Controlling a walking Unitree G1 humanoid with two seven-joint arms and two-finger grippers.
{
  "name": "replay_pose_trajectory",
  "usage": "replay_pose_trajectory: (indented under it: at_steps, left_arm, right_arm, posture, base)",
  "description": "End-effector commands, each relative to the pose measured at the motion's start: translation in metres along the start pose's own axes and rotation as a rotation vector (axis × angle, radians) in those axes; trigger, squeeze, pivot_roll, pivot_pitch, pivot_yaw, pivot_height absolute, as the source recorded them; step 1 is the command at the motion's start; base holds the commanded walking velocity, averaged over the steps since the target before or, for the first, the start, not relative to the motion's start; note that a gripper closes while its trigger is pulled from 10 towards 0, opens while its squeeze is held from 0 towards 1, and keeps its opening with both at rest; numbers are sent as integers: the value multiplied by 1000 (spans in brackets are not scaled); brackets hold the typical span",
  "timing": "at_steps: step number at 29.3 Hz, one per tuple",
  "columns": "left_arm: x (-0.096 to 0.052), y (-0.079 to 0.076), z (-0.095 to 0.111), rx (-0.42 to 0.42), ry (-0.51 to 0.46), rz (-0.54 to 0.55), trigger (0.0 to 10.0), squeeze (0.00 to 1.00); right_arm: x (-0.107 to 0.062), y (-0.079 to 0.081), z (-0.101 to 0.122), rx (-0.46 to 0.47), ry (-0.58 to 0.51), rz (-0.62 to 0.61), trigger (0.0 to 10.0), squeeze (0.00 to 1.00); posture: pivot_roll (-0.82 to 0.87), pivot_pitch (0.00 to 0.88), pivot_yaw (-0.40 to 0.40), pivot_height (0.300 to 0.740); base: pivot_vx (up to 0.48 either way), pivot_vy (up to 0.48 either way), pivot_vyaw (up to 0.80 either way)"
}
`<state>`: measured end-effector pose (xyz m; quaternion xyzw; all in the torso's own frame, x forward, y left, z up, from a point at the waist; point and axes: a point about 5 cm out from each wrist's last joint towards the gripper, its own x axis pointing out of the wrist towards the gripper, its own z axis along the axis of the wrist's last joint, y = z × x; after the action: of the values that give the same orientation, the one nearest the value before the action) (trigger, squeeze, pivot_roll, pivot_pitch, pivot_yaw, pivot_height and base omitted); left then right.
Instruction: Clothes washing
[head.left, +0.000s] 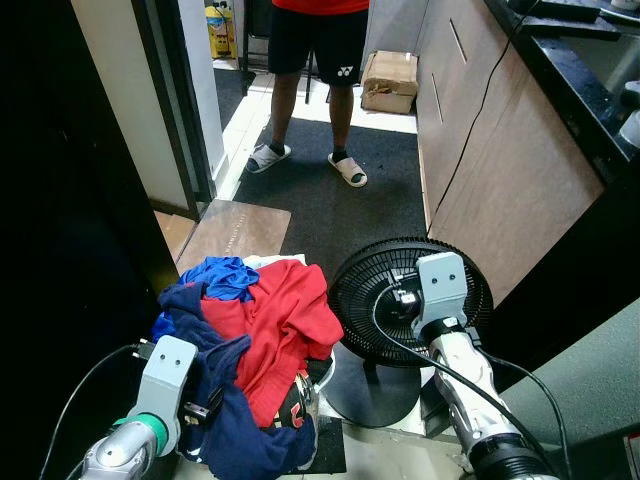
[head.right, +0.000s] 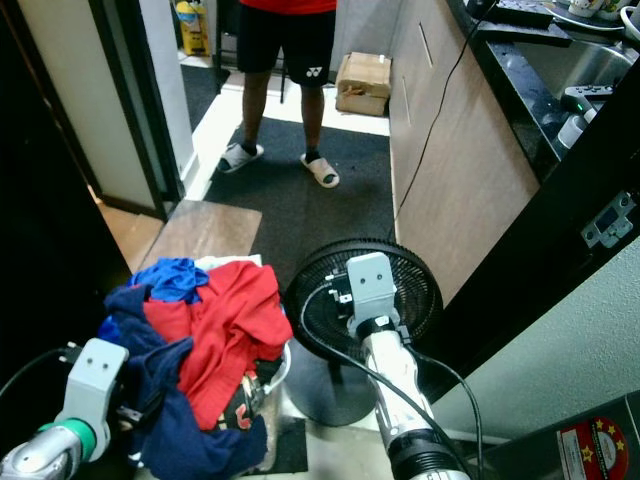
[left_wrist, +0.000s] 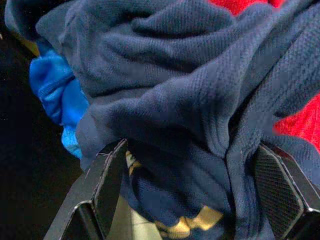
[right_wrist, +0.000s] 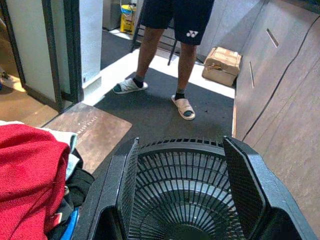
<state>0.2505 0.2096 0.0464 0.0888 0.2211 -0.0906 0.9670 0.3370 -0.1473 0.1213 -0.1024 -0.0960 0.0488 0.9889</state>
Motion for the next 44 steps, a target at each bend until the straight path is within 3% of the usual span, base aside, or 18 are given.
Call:
replay_pose_trajectory:
  at_steps: [1, 5, 10, 11, 12, 14, 15, 16, 25, 27, 30, 33, 37, 42, 43, 44]
  left_arm:
    - [6, -5, 0, -20, 23, -7, 10000, 0]
    - [20, -5, 21, -16, -16, 1, 10000, 0]
    - [28, -2, 23, 11, -18, 22, 10000, 0]
    - [31, -2, 24, 14, -16, 31, 8941, 0]
    - [34, -2, 26, 13, -16, 36, 6431, 0]
    - [34, -2, 26, 13, -16, 36, 6431, 0]
    - [36, -2, 26, 15, -16, 41, 4549, 0]
    - [36, -2, 27, 14, -22, 48, 0, 0]
    - [35, 1, 32, 35, -53, 71, 0, 0]
    - [31, 6, 43, 72, -134, 105, 0, 0]
    - [29, 9, 49, 73, -174, 121, 0, 0]
    - [20, 14, 71, 78, -309, 157, 0, 0]
    - [12, 15, 91, 68, -395, 167, 0, 0]
    - [8, 15, 101, 66, -434, 162, 0, 0]
    - [3, 15, 115, 54, -478, 169, 0, 0]
    - [3, 15, 115, 54, -478, 169, 0, 0]
  right_arm:
    - [-4, -3, -7, 0, 31, -7, 10000, 0]
    - [-3, -5, -7, -5, 33, -8, 10000, 0]
    - [-4, -6, -8, -7, 37, -14, 10000, 0]
    - [-5, -7, -8, -8, 40, -17, 10000, 0]
    - [-6, -7, -9, -9, 42, -18, 10000, 0]
    - [-6, -7, -9, -9, 42, -18, 10000, 0]
    - [-6, -7, -9, -9, 43, -19, 10000, 0]
    - [-7, -8, -9, -10, 44, -22, 10000, 0]
    - [-7, -9, -9, -11, 43, -27, 10000, 0]
    - [-6, -9, -8, -9, 39, -25, 10000, 0]
    - [-5, -9, -7, -8, 36, -24, 10000, 0]
    - [-3, -7, -4, -4, 28, -20, 10000, 0]
    - [-2, -7, -2, -3, 20, -20, 10000, 0]
    - [-1, -8, -1, -2, 17, -21, 10000, 0]
    - [0, -9, 1, -2, 11, -22, 10000, 0]
    - [0, -9, 1, -2, 11, -22, 10000, 0]
  posture:
    - [58, 125, -1, 740]
    - [40, 128, -1, 740]
    - [37, 131, 1, 740]
    - [37, 131, 1, 740]
    - [34, 132, 5, 740]
    - [34, 132, 5, 740]
    - [30, 134, 6, 740]
    - [28, 134, 7, 740]
    - [30, 135, 5, 740]
    - [39, 137, 0, 740]
    - [40, 137, 0, 740]
    - [43, 137, -1, 740]
    - [43, 137, -2, 740]
    - [42, 135, -3, 740]
    - [44, 130, -5, 740]
    - [44, 130, -5, 740]
  base:
    - [0, 0, 0]
    - [0, 0, 0]
    - [0, 0, 0]
    - [0, 0, 0]
    - [0, 0, 0]
    - [0, 0, 0]
    - [0, 0, 0]
    - [0, 0, 0]
    - [0, 0, 0]
    - [0, 0, 0]
    - [0, 0, 0]
    - [0, 0, 0]
    - [0, 0, 0]
    - [0, 0, 0]
    - [0, 0, 0]
    - [0, 0, 0]
